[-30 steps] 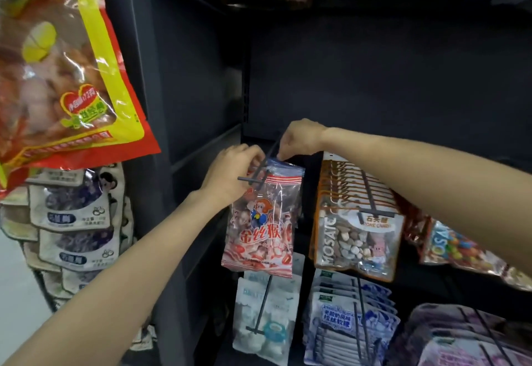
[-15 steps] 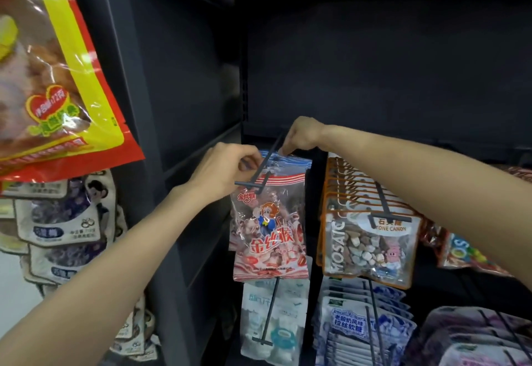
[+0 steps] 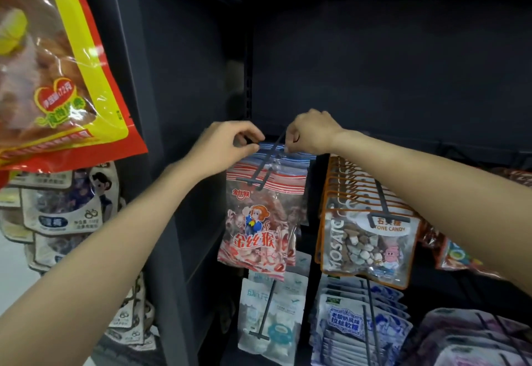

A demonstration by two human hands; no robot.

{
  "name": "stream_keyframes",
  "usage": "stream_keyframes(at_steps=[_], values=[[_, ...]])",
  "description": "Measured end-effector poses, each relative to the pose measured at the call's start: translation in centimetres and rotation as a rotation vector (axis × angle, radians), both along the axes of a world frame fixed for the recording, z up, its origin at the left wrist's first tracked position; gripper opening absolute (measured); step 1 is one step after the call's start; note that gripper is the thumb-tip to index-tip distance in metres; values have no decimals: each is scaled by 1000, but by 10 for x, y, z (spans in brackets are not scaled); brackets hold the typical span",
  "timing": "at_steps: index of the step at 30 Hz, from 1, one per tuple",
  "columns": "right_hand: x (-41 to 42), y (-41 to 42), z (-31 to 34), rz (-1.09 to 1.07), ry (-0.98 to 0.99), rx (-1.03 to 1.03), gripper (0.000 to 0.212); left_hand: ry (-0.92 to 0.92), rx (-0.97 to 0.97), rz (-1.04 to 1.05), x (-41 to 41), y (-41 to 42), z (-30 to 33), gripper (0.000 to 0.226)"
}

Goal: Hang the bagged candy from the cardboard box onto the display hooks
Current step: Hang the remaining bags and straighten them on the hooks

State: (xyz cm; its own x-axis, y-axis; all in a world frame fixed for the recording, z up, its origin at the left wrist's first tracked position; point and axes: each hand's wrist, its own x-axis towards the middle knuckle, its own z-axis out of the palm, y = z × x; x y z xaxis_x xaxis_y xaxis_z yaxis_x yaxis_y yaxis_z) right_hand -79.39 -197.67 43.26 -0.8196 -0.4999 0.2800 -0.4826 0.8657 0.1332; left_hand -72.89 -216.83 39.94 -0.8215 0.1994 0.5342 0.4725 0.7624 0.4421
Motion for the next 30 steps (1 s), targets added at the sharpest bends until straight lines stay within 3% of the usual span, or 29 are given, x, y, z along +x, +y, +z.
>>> stream_keyframes(at_steps=[5,11,19,23,26,30], values=[[2,-2,-5,-14,-21,35,12,-250,-209,-44,-19,9,5,16],[-15,-18,-8,-124,-42,32,31,-405,-190,-119,-32,5,19,11],[-11,-8,-6,-74,-101,-105,21,-234,-366,-17,-47,17,16,13],[10,2,0,17,-224,-212,17,-83,-483,125,-48,30,16,7],[23,3,-5,78,-257,-201,18,-57,-378,108,-50,28,9,11],[28,3,-6,139,-190,-138,15,-256,-171,-150,-36,4,8,10]])
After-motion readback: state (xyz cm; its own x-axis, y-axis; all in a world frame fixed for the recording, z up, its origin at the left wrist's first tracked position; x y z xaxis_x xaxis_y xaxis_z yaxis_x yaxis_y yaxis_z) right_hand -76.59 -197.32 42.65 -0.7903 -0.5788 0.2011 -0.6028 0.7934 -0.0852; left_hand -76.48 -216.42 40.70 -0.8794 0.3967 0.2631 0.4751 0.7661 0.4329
